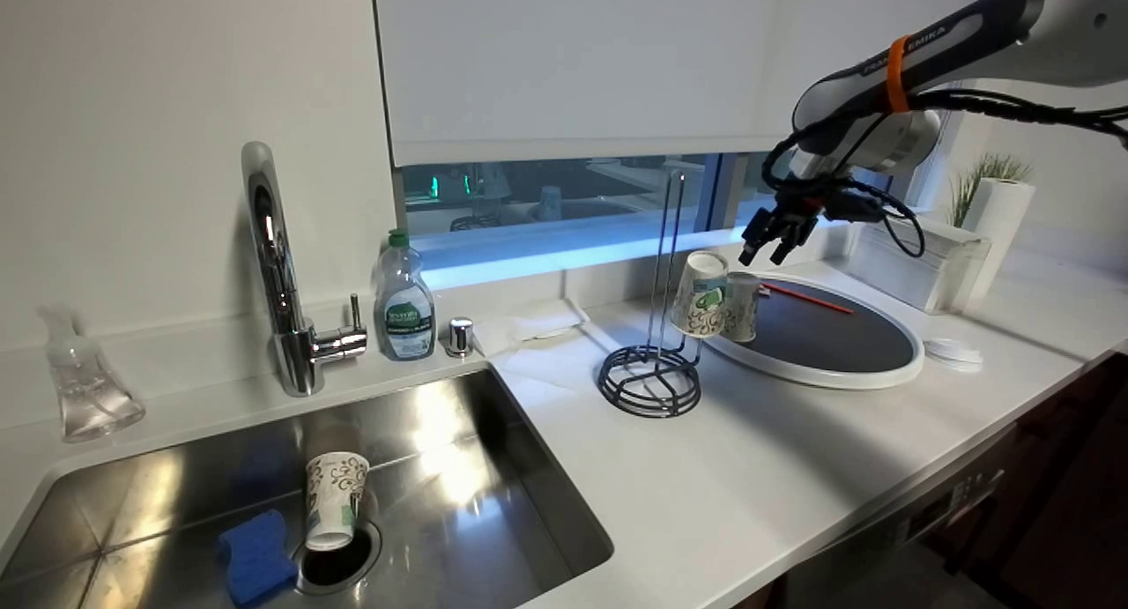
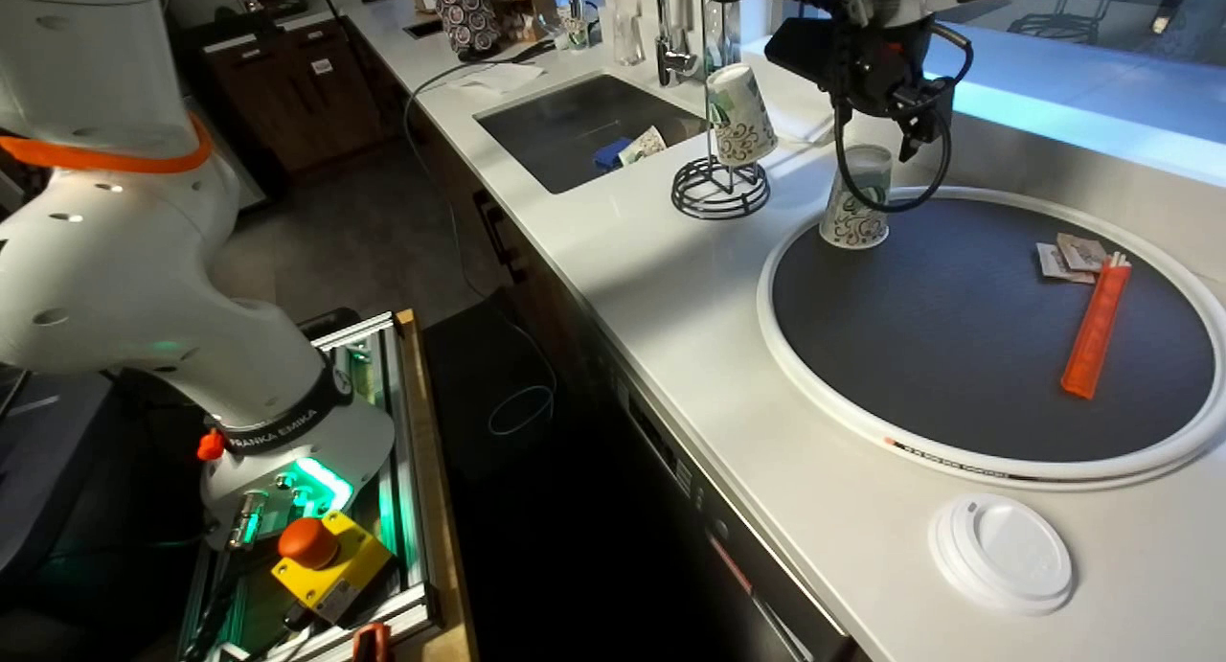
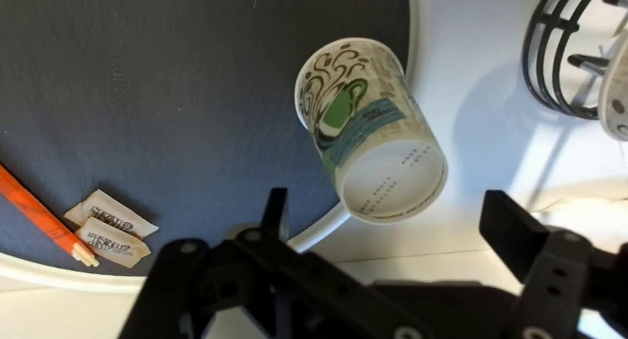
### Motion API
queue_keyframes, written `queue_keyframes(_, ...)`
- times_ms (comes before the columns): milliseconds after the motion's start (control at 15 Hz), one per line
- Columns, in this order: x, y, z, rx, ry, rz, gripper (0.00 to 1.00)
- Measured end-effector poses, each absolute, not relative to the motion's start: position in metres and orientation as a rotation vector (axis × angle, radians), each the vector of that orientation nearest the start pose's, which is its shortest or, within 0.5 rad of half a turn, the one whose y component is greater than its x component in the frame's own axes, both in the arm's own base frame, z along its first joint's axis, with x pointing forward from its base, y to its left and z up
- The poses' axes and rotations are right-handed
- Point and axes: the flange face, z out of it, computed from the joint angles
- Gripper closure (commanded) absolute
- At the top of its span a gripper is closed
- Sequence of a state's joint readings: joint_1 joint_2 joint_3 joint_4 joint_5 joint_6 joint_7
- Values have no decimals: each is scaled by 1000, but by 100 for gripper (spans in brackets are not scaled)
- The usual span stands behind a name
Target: Put the coffee cups on the silver holder.
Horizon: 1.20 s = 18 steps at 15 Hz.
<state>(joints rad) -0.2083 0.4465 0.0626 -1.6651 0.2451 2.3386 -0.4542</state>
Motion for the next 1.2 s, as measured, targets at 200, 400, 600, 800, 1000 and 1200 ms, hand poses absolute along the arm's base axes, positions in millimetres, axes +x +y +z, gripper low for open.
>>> queue_keyframes(200,687,-91,369,-2990,-287,-397,0)
queue_keyframes(400,688,-84,364,-3010,-335,-379,0)
queue_keyframes(600,688,-80,358,-3021,-366,-363,0)
queue_keyframes(800,689,-76,354,-3027,-389,-354,19)
queue_keyframes(1000,691,-75,349,-3036,-406,-360,44)
queue_keyframes(1200,693,-74,345,-3043,-420,-366,62)
